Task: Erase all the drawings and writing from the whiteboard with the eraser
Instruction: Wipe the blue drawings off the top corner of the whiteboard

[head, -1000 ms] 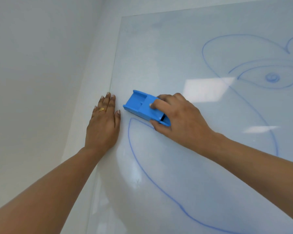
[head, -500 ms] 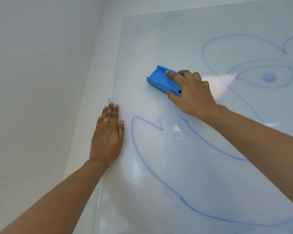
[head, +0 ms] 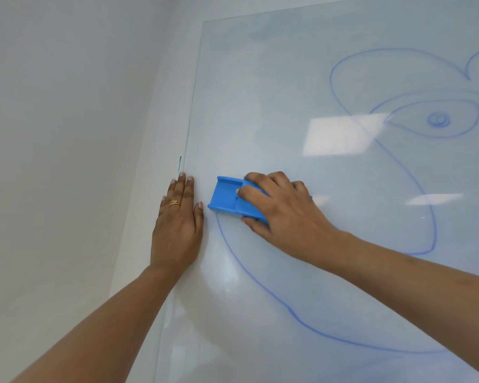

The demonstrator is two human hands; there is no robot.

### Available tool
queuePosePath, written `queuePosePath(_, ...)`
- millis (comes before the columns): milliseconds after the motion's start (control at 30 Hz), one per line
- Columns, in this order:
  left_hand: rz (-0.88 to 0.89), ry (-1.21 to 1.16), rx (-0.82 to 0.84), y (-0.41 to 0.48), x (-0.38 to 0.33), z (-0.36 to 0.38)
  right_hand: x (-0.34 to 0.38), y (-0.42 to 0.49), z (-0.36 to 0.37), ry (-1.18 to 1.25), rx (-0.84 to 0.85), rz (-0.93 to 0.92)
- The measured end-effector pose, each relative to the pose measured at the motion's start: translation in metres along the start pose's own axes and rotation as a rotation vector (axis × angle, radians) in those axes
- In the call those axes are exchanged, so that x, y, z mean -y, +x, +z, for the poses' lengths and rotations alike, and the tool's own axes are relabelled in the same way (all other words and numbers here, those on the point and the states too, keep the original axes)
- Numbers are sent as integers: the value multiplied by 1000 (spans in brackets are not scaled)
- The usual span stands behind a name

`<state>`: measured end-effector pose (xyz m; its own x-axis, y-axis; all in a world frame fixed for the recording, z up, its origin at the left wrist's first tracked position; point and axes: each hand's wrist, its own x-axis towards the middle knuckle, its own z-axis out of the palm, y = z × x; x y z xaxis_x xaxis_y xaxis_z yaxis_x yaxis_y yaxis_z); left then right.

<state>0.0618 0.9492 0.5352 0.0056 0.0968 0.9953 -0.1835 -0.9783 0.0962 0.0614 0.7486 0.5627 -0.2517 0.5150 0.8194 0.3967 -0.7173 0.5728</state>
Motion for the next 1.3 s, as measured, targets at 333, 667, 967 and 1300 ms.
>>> queuePosePath(333, -66, 40, 63, -18, -7, -6, -60, 24, -15, -42, -20, 306)
queuePosePath(667, -82, 109, 181, -36, -6, -18, 6, 16, 8, -63, -45, 124)
queuePosePath(967, -47, 121, 282, -48, -1, -31, 0, 29, 0, -59, 85, 43)
queuePosePath(1300, 40, 136, 399, -64, 16, -44, 28, 40, 4, 26, 137, 193)
